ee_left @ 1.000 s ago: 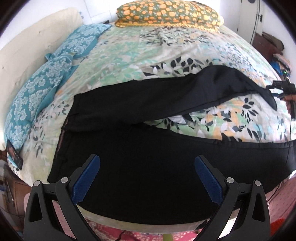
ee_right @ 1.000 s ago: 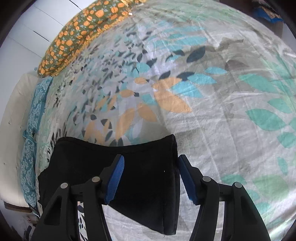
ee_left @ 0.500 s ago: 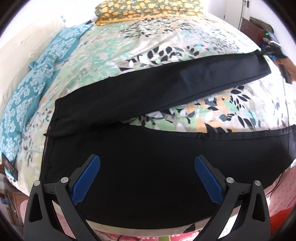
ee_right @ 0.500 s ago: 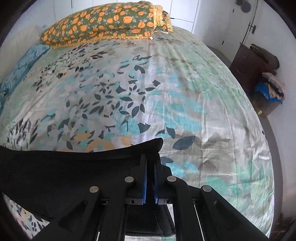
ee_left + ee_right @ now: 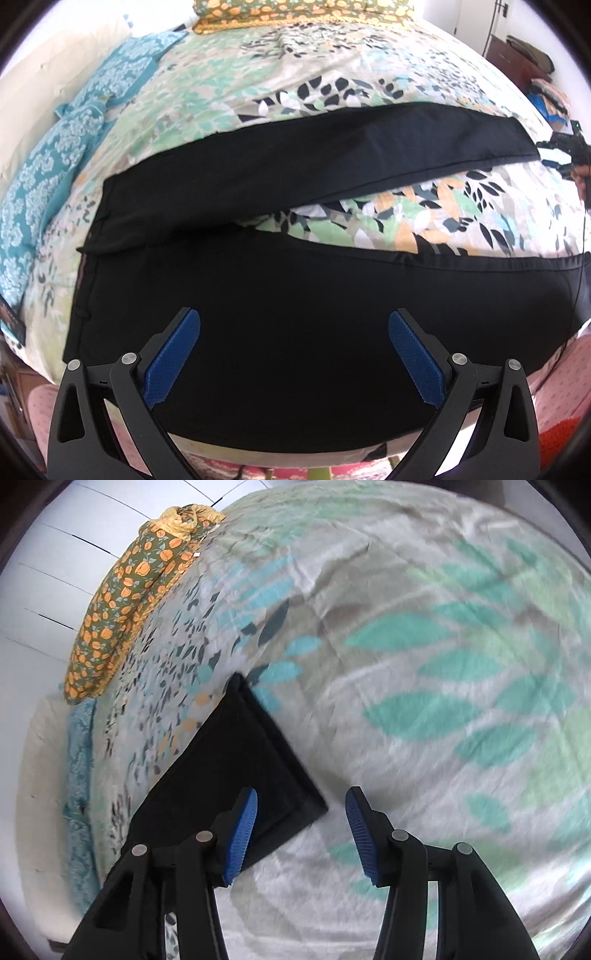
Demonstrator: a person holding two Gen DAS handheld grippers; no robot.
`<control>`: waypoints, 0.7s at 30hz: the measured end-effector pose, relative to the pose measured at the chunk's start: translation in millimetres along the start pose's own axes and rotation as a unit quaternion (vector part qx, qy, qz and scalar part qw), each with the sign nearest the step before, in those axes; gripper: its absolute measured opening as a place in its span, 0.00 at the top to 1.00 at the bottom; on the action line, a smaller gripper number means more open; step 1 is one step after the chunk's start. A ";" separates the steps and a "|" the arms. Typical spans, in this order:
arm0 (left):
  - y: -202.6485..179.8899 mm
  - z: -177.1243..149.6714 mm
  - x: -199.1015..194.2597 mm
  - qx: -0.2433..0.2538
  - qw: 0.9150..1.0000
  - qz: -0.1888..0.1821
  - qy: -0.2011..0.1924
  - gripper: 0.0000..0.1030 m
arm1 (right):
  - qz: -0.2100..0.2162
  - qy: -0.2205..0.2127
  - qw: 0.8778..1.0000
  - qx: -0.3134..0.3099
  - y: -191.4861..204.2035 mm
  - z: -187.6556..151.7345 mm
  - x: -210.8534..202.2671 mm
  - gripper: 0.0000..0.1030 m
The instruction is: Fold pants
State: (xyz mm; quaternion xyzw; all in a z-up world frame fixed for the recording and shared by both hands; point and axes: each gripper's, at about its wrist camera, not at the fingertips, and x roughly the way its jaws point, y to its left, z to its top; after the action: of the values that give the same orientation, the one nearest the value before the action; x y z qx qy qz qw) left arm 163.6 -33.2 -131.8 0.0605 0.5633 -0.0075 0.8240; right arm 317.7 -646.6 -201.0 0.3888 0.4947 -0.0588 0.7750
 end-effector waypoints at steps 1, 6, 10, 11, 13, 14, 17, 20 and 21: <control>-1.8 -1.4 0.1 0.001 1.000 -0.002 0.004 0.01 | 0.006 0.002 1.000 0.001 3.9 -3.0 6.1 0.51; -10.1 -6.3 -6.0 0.013 1.000 0.006 0.009 0.01 | -0.051 -0.028 0.998 -0.023 29.1 -0.9 26.5 0.76; -4.9 -8.8 -19.6 0.013 1.000 0.014 -0.011 0.01 | -0.114 -0.050 0.988 -0.096 52.9 -17.5 2.3 0.88; -3.2 -9.9 -20.3 0.013 1.000 0.016 -0.015 0.01 | -0.138 -0.053 0.982 -0.115 54.9 -24.5 -2.0 0.88; 0.3 -11.7 -15.3 0.009 1.000 0.015 -0.009 0.01 | -0.169 -0.035 0.977 -0.129 48.3 -34.1 4.4 0.87; 2.0 -12.0 -10.1 0.006 1.000 0.010 0.001 0.01 | -0.174 -0.030 0.977 -0.122 42.2 -37.6 8.6 0.87; 4.6 -11.8 0.5 0.005 1.000 0.007 0.009 0.01 | -0.184 -0.042 0.974 -0.121 42.1 -42.4 11.2 0.86; 20.7 -1.2 12.4 0.000 0.999 0.034 -0.005 0.01 | -0.199 -0.054 0.970 -0.128 46.2 -45.9 9.7 0.83; 35.2 9.4 18.1 -0.010 0.999 0.047 -0.023 0.01 | -0.200 -0.060 0.970 -0.123 44.1 -46.6 5.5 0.76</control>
State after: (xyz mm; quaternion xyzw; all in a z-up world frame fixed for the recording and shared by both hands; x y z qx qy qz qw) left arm 181.8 1.7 -142.1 0.0788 0.5410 0.0356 0.8365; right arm 307.9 -583.8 -191.2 0.1793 0.5183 -0.1751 0.8177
